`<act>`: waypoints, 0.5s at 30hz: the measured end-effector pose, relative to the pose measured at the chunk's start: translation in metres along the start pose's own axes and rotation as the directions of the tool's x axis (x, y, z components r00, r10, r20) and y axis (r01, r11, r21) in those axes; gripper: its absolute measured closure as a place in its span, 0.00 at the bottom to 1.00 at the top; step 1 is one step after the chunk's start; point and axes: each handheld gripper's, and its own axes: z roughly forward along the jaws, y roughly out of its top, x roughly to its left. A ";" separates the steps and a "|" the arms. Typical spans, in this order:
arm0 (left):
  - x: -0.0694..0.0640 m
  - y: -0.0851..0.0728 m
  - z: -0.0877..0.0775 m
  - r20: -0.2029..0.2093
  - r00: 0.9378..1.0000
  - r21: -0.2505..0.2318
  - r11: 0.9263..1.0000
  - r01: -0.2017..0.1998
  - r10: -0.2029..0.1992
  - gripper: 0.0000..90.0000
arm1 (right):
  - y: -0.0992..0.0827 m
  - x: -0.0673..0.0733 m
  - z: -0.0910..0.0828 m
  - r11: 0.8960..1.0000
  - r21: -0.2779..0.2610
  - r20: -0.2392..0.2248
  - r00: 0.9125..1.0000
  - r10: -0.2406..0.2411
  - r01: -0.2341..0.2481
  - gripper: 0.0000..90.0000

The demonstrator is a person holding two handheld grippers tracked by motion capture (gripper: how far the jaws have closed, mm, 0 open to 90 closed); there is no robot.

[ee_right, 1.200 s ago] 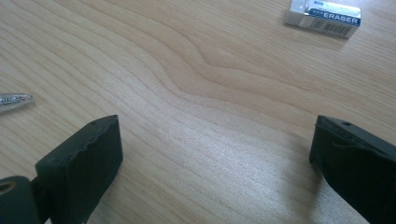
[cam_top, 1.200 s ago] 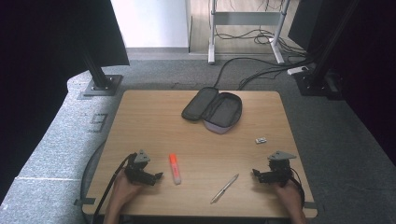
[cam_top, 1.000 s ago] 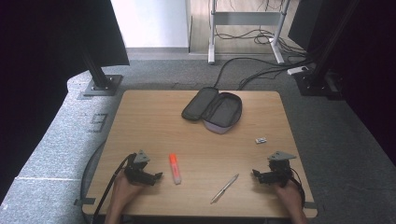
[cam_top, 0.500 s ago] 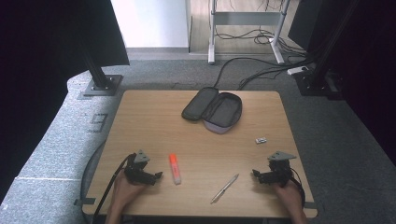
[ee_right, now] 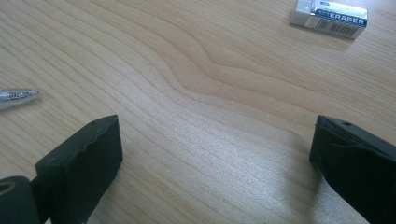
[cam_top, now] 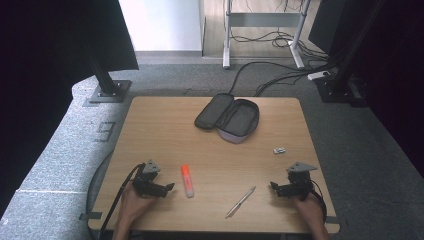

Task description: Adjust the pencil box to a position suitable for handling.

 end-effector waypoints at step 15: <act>-0.017 0.021 -0.007 0.042 0.998 -0.026 0.999 -0.038 0.039 0.13 | 0.000 0.000 0.000 1.000 0.000 0.000 1.000 0.000 0.000 0.03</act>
